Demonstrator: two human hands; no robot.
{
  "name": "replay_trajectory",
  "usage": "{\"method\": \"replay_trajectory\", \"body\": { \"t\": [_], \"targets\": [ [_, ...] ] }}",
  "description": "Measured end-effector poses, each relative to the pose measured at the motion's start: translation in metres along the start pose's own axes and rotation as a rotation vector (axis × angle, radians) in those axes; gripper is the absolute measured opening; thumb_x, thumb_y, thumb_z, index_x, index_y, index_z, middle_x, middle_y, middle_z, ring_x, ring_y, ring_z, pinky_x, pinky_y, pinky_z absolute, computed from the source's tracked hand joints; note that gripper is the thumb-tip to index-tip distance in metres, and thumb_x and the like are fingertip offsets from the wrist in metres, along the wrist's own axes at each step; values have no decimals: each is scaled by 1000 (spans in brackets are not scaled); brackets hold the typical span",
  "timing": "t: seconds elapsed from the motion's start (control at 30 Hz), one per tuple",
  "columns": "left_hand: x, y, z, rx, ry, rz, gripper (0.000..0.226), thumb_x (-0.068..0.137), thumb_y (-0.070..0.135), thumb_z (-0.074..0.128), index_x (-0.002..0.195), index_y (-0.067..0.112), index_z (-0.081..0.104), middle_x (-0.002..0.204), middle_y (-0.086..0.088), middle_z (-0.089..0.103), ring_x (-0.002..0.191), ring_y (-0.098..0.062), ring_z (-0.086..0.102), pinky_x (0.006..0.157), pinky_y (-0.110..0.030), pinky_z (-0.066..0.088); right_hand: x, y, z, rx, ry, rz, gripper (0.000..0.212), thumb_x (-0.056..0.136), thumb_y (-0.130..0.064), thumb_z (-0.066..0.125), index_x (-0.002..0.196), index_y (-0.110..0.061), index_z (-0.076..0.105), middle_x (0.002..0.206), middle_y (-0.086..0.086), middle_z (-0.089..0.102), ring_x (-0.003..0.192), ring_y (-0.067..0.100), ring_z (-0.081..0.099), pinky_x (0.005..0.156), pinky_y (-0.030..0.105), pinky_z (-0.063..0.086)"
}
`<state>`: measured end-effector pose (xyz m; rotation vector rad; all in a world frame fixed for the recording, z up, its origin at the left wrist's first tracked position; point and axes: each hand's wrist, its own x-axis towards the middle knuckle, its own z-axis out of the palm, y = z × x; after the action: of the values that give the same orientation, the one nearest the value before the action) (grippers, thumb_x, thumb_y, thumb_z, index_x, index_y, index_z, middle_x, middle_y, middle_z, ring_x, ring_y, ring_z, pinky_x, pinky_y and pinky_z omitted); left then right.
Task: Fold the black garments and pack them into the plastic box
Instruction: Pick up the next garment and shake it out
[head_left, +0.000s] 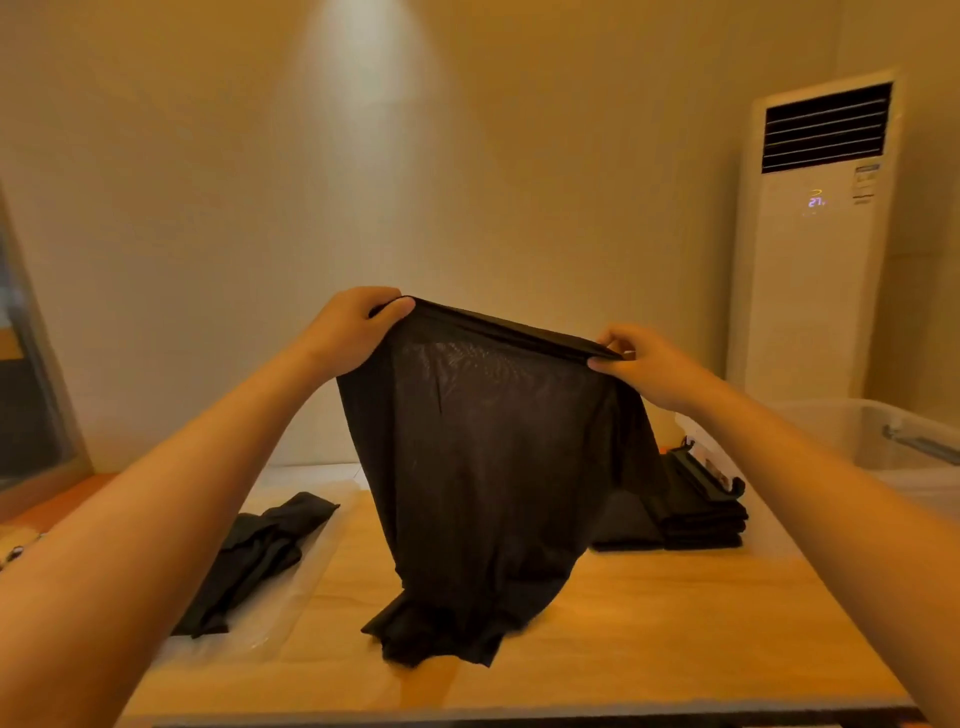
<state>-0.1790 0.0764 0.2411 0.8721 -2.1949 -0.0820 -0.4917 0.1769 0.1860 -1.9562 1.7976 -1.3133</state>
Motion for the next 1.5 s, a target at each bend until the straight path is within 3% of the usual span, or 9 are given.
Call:
{"method": "replay_trajectory", "body": {
  "t": [0.17,0.4,0.5,0.6,0.8,0.93,1.2,1.33,1.5],
  "targets": [
    [-1,0,-14,-55,77,-89,40,102,34,39,76,8,53,68,-6,50,60,-17,45,56,-28,33,-8,-8,-16,-67,21,6,16,98,-22,52,105,-12,64,109,5,60,100,25,57,88,41,49],
    [-9,-9,-29,-175,171,-263,31,104,30,36,101,9,58,95,-17,60,64,-23,58,61,-38,53,-15,-18,-25,-145,119,-51,14,101,-22,45,96,-18,57,89,-5,56,80,9,52,60,16,38],
    [-12,-18,-32,-216,156,-350,31,104,32,36,105,11,59,103,-18,63,79,-33,63,70,-46,56,-18,-21,-23,-98,73,-21,21,94,-37,54,88,-18,60,79,3,63,73,17,57,58,24,41],
    [-14,-34,-37,-222,76,-428,36,103,36,37,110,10,61,106,-16,62,88,-33,61,63,-40,54,-21,-25,-29,-72,-21,-15,39,78,-52,62,79,-13,61,71,15,65,66,21,57,60,30,39],
    [-10,-57,-39,-273,37,-505,47,101,44,38,121,7,59,117,-13,58,105,-34,56,70,-42,53,-6,-21,-33,-221,-193,-24,12,87,-26,68,78,-21,63,70,-3,60,67,12,55,56,17,40],
    [-14,-74,-25,-320,-84,-476,28,94,38,54,105,12,60,101,-3,60,92,-22,59,62,-35,55,12,2,-31,-314,-273,40,14,89,-11,66,79,-21,64,71,2,59,64,19,54,54,24,44],
    [-44,-126,27,-417,-214,-542,13,94,10,57,89,0,62,79,-15,63,65,-22,57,51,-22,50,2,68,5,-63,-229,227,11,91,0,59,87,-9,65,58,-3,66,50,7,60,47,19,47],
    [-90,-148,73,-366,-310,-589,7,91,4,61,88,-2,64,74,-14,65,62,-22,57,51,-23,49,-33,112,51,-158,-225,252,23,97,-5,49,89,-15,68,68,10,64,55,14,60,56,24,51],
    [-151,-178,107,-280,-265,-564,6,89,6,64,85,3,67,74,-9,66,66,-22,58,58,-29,49,-73,145,92,-708,-362,157,32,100,-11,43,114,-29,64,109,2,51,82,21,58,75,36,50]
  ]
}}
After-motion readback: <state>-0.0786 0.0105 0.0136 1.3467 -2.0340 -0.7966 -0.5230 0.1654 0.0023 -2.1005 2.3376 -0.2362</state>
